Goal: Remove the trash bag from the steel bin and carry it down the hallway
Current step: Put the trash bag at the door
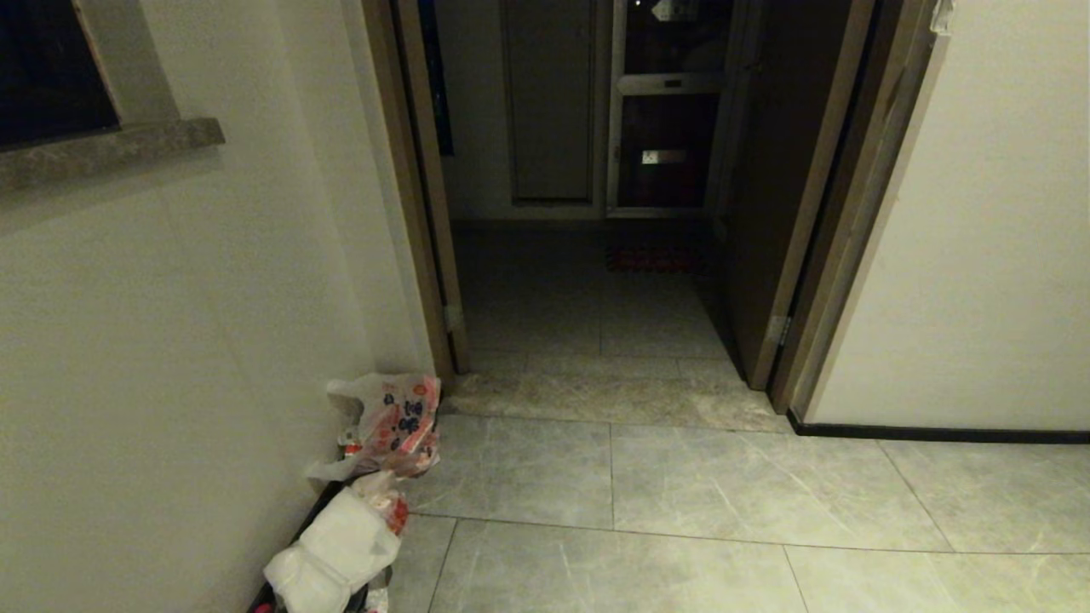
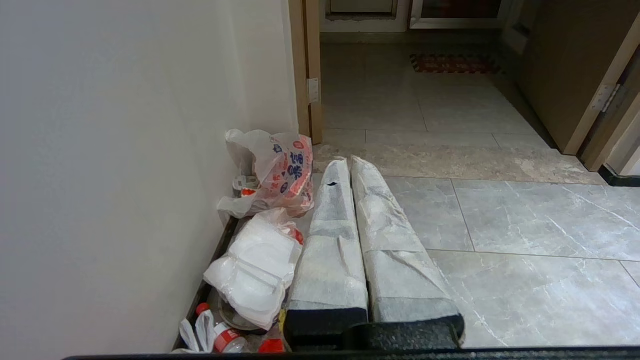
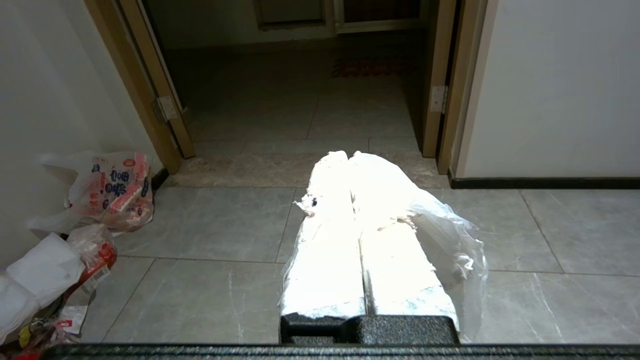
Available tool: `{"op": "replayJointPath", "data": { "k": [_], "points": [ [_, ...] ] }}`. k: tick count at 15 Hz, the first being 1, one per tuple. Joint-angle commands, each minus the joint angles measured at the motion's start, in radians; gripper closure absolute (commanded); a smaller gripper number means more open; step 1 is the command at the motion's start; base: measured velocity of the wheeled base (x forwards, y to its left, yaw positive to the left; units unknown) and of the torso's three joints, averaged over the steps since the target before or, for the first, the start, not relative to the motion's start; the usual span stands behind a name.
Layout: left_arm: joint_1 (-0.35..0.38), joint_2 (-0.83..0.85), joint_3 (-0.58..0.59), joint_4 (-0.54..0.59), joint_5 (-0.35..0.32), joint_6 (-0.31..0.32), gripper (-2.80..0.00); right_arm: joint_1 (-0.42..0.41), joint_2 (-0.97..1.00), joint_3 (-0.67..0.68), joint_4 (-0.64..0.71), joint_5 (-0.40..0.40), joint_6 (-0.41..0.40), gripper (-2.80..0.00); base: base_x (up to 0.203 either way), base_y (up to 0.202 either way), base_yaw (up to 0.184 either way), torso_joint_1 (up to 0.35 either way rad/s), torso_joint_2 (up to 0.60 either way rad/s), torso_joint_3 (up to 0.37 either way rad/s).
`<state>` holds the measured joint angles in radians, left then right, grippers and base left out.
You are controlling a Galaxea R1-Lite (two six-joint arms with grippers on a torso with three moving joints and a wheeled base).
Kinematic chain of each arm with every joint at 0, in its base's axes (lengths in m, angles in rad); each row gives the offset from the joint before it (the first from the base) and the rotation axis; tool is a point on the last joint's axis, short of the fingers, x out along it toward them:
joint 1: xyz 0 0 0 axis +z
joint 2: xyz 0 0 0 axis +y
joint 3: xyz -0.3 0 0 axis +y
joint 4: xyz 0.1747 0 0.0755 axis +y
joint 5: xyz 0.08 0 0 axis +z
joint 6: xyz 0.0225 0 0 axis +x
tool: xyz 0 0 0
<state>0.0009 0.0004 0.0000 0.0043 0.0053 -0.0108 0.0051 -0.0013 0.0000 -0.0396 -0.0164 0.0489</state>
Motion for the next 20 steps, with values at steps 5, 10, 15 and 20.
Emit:
{"op": "replayJointPath", "data": {
  "k": [5,10,15,20],
  "points": [
    [0.001,0.0,0.002,0.0,0.001,0.0,0.0,0.001,0.0,-0.005,0.011,0.001,-0.018,0.0,0.0,0.0,0.0,0.0,0.0,0.0],
    [0.0,0.0,0.002,0.0,0.001,0.0,0.0,0.001,0.0,-0.011,0.062,0.003,-0.026,0.0,0.001,-0.008,0.056,0.001,0.0,0.003],
    [0.0,0.0,0.002,0.0,0.001,-0.001,0.0,0.001,0.0,-0.01,0.061,0.003,-0.026,0.0,0.001,-0.009,0.171,0.003,0.0,0.005],
    [0.0,0.0,0.002,0.0,0.001,-0.001,0.0,0.001,0.0,-0.009,0.055,0.004,-0.027,0.0,-0.002,-0.01,0.173,0.005,0.0,0.003]
  ]
}}
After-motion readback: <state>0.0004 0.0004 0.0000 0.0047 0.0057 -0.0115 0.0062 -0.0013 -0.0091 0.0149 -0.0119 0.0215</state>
